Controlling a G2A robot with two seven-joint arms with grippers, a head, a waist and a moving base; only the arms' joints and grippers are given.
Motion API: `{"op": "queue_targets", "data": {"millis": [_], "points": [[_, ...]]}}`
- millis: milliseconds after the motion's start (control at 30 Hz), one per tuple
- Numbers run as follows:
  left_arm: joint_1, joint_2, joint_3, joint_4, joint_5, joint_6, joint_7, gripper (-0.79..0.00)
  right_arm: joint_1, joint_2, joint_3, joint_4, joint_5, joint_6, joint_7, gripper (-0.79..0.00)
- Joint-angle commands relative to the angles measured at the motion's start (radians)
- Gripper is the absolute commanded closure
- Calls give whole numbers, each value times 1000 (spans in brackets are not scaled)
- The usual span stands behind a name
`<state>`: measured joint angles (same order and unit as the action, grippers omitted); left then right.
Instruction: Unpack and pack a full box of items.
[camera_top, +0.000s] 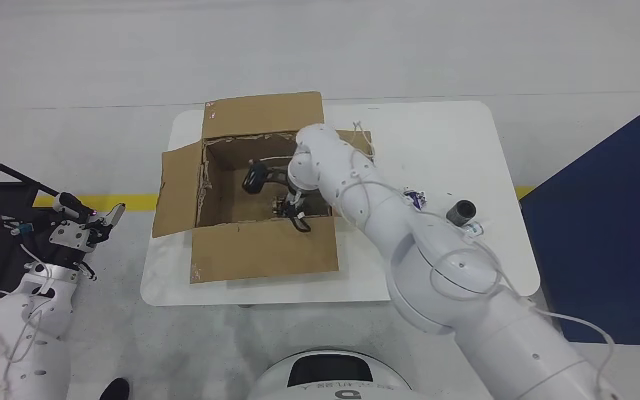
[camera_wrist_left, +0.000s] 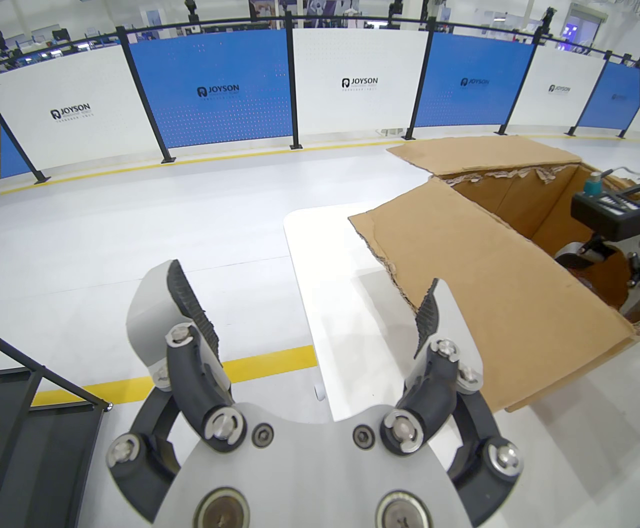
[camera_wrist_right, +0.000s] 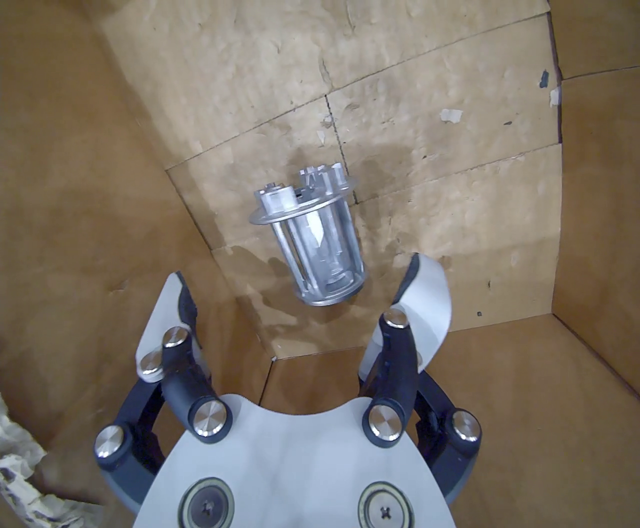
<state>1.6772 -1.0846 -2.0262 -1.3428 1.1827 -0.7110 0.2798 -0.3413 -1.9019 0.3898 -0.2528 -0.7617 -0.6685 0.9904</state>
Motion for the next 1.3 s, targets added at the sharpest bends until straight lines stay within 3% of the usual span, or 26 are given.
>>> {"op": "queue_targets", "data": {"millis": [0,700,933,1033,1267], "points": [[0,0,0,0,0,0,0,-785,-2,-3,-2,6,-11,12,-16,-582],[0,0,0,0,0,0,0,-785,-10,-10,3,71,-63,49,-197,-646],[0,0,0,0,0,0,0,-785,-13,-6,8,88,-75,77,-231,-542],[0,0,0,0,0,0,0,-785,-15,-5,9,90,-83,91,-238,-403],[0,0,0,0,0,0,0,-785,-21,-5,8,90,-103,128,-226,-357]]}}
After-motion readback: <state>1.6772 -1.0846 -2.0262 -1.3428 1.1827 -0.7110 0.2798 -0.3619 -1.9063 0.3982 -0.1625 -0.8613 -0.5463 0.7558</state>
